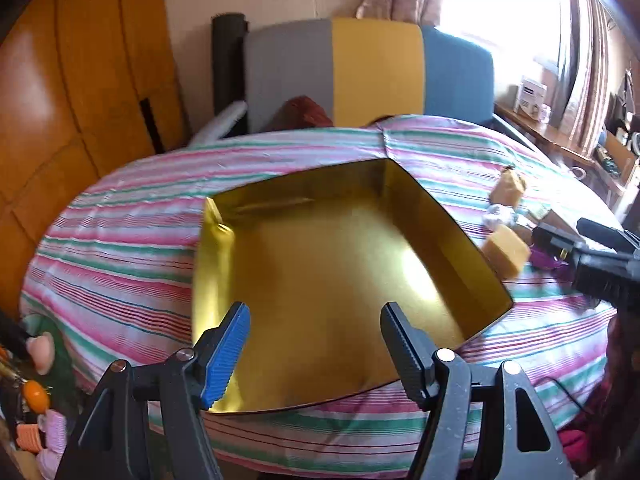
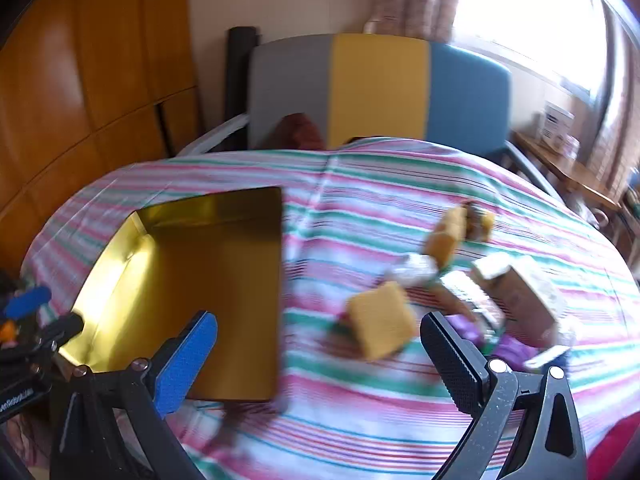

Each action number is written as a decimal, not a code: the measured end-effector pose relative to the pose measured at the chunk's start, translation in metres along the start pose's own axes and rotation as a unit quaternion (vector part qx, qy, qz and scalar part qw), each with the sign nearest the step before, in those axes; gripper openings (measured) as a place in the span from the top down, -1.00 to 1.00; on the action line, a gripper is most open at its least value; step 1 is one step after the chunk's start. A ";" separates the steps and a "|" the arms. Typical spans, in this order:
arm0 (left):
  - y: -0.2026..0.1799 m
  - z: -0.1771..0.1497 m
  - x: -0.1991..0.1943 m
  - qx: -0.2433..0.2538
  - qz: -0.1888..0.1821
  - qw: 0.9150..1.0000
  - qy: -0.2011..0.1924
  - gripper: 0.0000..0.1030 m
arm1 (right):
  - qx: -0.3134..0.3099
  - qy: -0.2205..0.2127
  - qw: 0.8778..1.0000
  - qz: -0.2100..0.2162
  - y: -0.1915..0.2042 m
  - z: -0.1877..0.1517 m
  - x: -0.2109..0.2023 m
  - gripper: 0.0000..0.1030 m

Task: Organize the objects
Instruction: 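Reach the left gripper to the yellow sponge and grasp it, then carry the yellow sponge over the gold tray and release it, then grasp the purple snack packet with the right gripper, then carry the purple packet into the gold tray beside the sponge and release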

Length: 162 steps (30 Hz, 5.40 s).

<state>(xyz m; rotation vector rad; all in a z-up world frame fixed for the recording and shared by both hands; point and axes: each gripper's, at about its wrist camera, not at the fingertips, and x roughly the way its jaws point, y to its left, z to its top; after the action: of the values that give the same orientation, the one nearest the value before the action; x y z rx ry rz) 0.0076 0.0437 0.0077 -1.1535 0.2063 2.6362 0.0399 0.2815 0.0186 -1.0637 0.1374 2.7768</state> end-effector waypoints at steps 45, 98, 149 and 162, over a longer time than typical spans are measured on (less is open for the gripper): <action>-0.191 0.065 0.075 0.119 -0.188 0.971 0.084 -0.16 | 0.173 0.041 0.984 0.015 -0.191 0.000 0.027 -0.51; 0.099 0.102 0.161 -0.038 0.016 0.996 0.080 -0.63 | -0.053 0.134 0.989 -0.020 -0.106 -0.011 0.090 -0.49; 0.080 -0.006 0.021 -0.117 -0.070 0.990 0.034 -0.63 | -0.051 0.111 0.990 0.068 -0.041 0.020 0.068 0.33; 0.140 -0.028 0.018 -0.179 -0.033 0.983 0.035 -0.63 | -0.176 0.197 0.930 0.255 0.195 0.031 0.117 0.32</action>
<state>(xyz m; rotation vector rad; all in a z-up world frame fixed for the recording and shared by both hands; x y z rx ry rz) -0.0251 -0.0940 -0.0213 -1.3350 -0.3017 2.6447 -0.1028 0.1081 -0.0313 -1.9206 -0.0510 3.0562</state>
